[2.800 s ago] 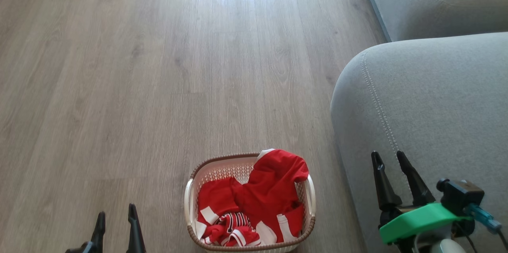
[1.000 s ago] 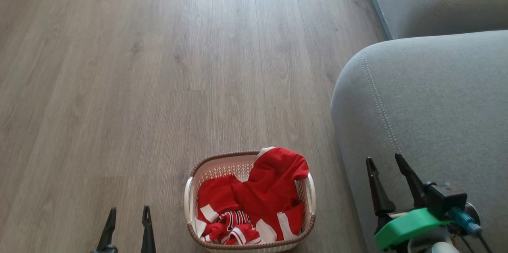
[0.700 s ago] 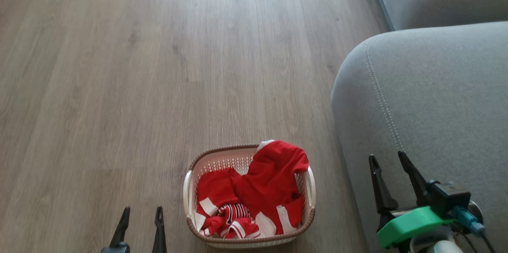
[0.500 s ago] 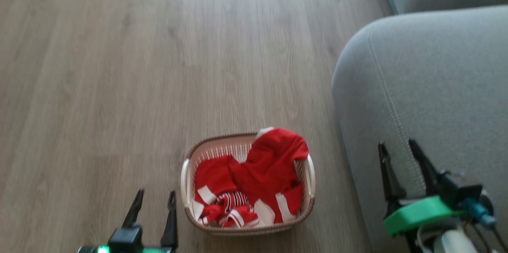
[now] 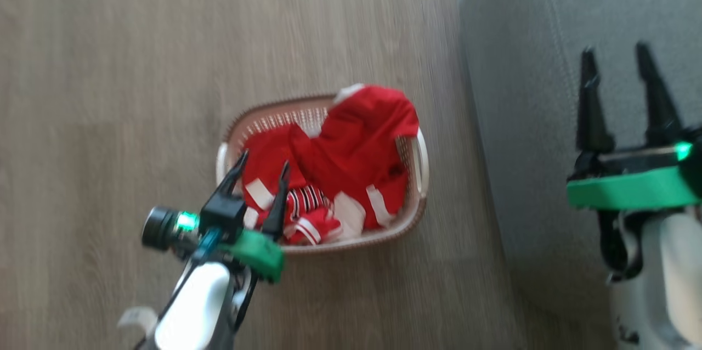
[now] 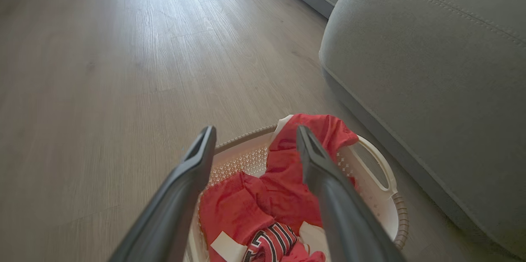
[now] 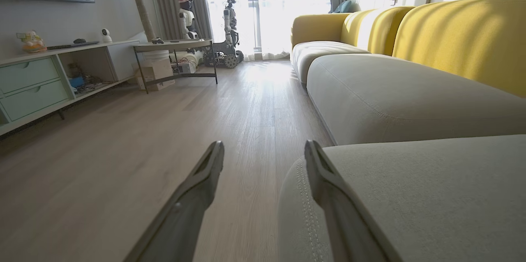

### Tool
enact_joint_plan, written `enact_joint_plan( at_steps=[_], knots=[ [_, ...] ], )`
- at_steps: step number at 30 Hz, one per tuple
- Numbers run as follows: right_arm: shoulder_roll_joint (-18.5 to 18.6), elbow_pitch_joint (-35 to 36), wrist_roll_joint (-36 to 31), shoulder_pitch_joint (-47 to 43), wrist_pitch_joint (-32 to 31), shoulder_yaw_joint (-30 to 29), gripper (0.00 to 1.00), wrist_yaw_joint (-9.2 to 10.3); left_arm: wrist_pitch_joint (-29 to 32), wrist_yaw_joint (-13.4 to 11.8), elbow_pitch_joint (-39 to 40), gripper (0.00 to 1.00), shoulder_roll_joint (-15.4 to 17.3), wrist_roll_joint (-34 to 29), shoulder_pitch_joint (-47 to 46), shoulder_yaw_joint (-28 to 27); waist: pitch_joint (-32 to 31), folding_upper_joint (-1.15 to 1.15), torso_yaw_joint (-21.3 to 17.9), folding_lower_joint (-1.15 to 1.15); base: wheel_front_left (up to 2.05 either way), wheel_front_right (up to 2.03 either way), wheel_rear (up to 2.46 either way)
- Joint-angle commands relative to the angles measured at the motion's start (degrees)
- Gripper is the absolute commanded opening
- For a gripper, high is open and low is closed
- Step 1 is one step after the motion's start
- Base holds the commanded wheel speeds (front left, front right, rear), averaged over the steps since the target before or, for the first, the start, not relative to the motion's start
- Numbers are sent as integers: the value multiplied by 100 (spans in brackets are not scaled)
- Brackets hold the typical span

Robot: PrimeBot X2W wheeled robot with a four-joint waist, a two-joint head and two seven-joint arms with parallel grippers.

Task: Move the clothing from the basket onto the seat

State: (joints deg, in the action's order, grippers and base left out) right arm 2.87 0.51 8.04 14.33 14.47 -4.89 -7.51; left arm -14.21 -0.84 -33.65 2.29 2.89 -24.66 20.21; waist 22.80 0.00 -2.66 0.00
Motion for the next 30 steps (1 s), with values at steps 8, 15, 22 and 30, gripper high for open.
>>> enact_joint_plan(
  at_steps=[8,15,22,30],
  knots=[
    [0,573,8,680,52,-114,100,2,3,74,-772,100,60,180,-1291,543,1532,0,-442,0,0,0,0],
    [0,970,158,1157,52,-187,100,2,36,35,-1575,100,59,414,-2227,1229,2304,0,-687,0,0,0,0],
    [0,1302,402,1304,52,5,100,2,129,91,-2336,100,59,533,-2827,1712,2776,0,-968,0,0,0,0],
    [0,1572,543,1406,52,46,100,2,138,72,-3014,100,59,646,-3453,1943,3236,0,-1186,0,0,0,0]
  ],
)
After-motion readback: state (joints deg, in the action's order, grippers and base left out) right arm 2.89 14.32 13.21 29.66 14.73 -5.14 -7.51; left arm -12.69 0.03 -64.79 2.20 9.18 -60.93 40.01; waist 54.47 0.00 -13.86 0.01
